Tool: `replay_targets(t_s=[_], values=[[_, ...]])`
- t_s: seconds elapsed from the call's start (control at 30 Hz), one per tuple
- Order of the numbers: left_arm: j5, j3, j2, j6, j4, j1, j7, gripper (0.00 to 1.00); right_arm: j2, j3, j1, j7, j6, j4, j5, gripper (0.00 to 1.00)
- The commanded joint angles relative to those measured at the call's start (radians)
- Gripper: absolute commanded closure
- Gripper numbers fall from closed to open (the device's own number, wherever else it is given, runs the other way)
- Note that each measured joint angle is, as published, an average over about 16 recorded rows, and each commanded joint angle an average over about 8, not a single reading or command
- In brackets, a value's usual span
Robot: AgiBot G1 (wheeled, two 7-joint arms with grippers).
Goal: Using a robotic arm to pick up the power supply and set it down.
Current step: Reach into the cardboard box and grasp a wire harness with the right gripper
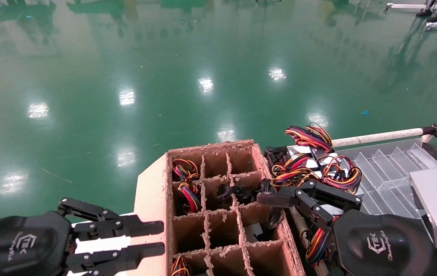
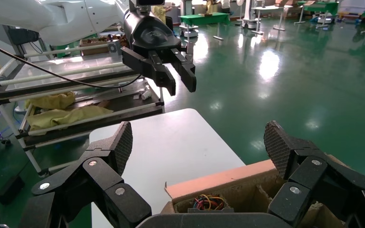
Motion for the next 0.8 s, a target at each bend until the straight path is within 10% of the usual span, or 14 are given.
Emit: replay_targets(t_s=[0.03,0.43,0.7,0.8], values=[[0.000,0.000,0.000,0.000,0.000,0.000,0.000,1.00,0.000,0.000,0.000,0.000,0.000,0.000,0.000,0.00],[0.000,0.000,0.000,0.000,0.000,0.000,0.000,0.97,0.000,0.000,0.000,0.000,0.001,0.000,-0.001,0.00],[0.000,0.000,0.000,0.000,0.000,0.000,0.000,0.00,-0.013,-0.022,0.008,-0.003,0.051,-0.042,-0.071,0.00],[0.000,0.000,0.000,0.000,0.000,0.000,0.000,0.00,-0.026,-0.041,0.024,0.001,0.100,-0.073,-0.134,0.00]])
